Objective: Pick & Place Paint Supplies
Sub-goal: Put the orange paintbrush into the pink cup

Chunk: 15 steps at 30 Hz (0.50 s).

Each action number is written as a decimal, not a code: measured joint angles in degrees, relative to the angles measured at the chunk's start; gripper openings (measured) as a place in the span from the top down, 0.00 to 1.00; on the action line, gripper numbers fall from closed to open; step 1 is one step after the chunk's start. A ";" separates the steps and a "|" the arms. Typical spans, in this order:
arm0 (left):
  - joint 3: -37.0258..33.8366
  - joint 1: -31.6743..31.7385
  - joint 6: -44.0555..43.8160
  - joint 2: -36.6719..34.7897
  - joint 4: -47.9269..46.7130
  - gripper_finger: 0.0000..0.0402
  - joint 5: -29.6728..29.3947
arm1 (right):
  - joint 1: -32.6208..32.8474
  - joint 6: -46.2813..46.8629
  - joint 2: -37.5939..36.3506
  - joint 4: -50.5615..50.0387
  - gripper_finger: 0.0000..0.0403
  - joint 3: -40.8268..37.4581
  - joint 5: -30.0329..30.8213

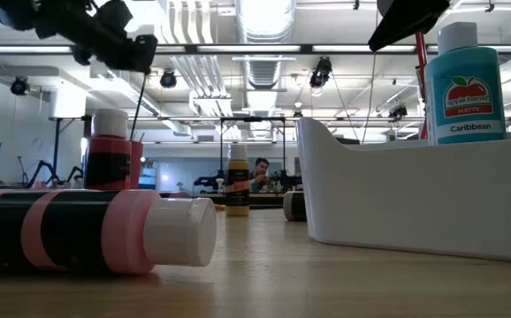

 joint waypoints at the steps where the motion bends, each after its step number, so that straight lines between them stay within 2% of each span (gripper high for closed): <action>1: -0.91 0.24 0.50 0.00 1.02 1.00 0.07 | 0.00 0.00 0.00 0.00 0.72 0.00 0.00; 7: -5.98 1.53 1.13 -0.26 6.32 1.00 0.15 | 0.00 0.00 0.00 0.00 0.74 0.00 -0.01; 15: -10.75 1.98 0.75 -0.35 6.80 1.00 0.30 | 0.00 0.00 0.00 0.00 0.76 0.00 0.00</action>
